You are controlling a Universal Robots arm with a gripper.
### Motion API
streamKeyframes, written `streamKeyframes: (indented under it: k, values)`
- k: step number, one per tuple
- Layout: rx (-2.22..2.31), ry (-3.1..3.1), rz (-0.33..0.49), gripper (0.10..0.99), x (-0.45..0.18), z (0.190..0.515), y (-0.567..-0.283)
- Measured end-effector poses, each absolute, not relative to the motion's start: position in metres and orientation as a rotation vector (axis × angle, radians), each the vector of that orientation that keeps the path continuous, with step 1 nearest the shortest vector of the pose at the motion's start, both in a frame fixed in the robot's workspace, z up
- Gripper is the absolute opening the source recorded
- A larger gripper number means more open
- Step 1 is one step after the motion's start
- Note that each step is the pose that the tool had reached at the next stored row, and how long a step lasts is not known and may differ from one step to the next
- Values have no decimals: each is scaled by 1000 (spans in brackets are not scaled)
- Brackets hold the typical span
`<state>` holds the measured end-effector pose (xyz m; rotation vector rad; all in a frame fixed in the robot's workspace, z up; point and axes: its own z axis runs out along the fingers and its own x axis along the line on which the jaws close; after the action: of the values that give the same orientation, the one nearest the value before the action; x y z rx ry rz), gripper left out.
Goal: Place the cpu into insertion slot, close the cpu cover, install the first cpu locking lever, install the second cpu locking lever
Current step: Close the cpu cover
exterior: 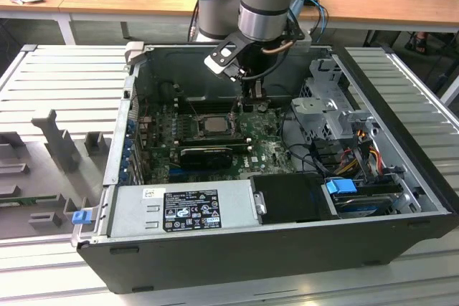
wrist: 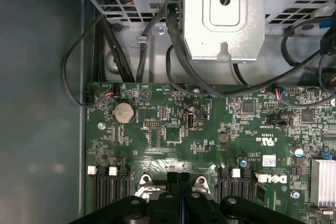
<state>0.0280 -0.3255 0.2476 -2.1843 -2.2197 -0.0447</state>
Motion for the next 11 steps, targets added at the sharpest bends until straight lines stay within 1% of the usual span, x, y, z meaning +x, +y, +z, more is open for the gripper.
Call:
streamKeyframes:
  k: [11]
  values:
    - [-2184,-2220,-45,106,0,246,-325]
